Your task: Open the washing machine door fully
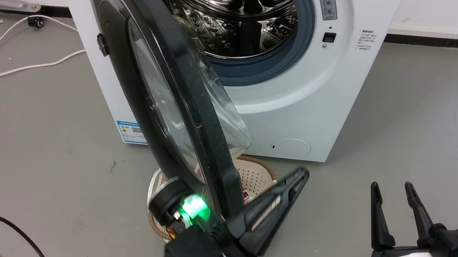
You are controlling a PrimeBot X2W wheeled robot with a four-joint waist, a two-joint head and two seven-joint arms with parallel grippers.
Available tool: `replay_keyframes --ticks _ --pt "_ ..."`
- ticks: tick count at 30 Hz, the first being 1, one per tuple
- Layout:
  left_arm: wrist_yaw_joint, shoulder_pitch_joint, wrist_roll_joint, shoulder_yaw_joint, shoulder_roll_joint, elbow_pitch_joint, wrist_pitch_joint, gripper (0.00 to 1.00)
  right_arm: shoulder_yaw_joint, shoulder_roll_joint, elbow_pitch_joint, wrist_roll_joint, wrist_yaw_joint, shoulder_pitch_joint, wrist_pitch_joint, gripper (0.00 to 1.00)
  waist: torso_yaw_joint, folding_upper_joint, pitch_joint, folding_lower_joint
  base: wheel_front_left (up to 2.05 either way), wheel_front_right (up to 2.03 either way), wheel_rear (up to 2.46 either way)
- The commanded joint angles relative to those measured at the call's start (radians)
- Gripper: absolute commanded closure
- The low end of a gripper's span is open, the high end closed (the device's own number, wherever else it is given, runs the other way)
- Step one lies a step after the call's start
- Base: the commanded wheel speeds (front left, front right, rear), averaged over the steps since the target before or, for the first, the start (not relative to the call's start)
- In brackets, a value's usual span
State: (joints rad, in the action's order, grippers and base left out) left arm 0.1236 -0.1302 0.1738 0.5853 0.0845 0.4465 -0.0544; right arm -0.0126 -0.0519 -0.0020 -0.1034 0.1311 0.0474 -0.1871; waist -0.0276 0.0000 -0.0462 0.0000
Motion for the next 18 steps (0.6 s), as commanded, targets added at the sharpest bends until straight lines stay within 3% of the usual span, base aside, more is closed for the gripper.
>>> replay_keyframes --ticks 1,9,18 --pt "0.004 0.030 0.011 0.015 0.011 -0.016 0.025 1.00 -0.001 0.003 0.000 -0.001 -0.001 0.009 0.001 0.00 -0.003 0.0000 -0.002 0.0000 0.00 0.00 0.00" --pt "-0.012 0.134 0.050 0.047 0.052 -0.110 0.111 1.00 0.008 0.003 0.000 -0.001 -0.001 -0.009 0.003 0.00 -0.012 0.0000 -0.024 0.0000 0.00 0.00 0.00" --pt "-0.049 0.105 0.025 0.024 0.036 -0.260 0.027 1.00 0.028 0.003 0.012 -0.004 -0.001 -0.034 0.000 0.00 0.000 0.0000 -0.049 0.0000 0.00 0.00 0.00"
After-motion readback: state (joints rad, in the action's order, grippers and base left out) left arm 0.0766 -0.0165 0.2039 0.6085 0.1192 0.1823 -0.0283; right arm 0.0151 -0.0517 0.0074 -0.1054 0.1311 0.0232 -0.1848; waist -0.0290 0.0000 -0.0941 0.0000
